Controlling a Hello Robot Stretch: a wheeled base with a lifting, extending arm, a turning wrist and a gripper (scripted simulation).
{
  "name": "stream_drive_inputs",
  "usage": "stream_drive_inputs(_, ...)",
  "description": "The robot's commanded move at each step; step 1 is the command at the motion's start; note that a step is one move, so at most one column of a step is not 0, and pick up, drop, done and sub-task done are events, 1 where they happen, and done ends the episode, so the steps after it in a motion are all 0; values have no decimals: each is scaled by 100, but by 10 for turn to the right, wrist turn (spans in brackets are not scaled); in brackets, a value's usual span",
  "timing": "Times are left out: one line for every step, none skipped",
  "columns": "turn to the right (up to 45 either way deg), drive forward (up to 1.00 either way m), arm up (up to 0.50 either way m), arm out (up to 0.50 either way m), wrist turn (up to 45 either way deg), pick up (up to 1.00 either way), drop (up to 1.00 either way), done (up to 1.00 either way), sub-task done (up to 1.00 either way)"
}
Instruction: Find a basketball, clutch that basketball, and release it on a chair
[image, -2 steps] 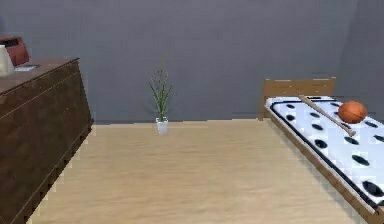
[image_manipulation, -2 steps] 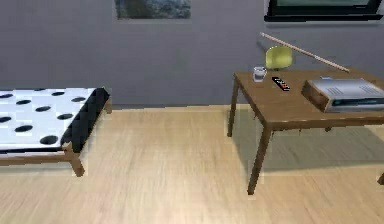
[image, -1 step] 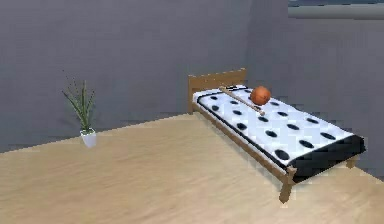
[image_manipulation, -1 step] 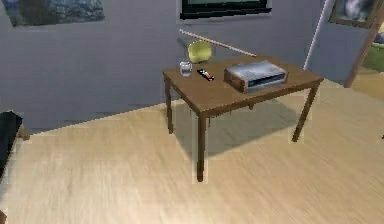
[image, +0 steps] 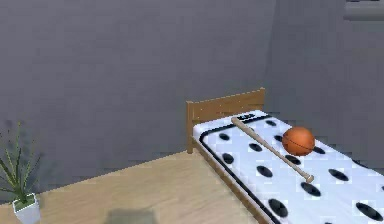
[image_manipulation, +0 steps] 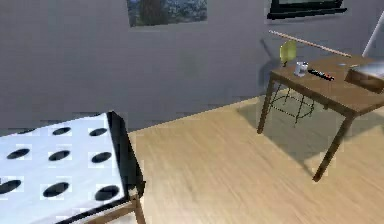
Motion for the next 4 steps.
stream_drive_inputs(0, 30, 0, 0, 0, 0, 0, 0, 0)
stream_drive_inputs(-450, 0, 0, 0, 0, 0, 0, 0, 0)
stream_drive_inputs(450, 0, 0, 0, 0, 0, 0, 0, 0)
stream_drive_inputs(210, 0, 0, 0, 0, 0, 0, 0, 0)
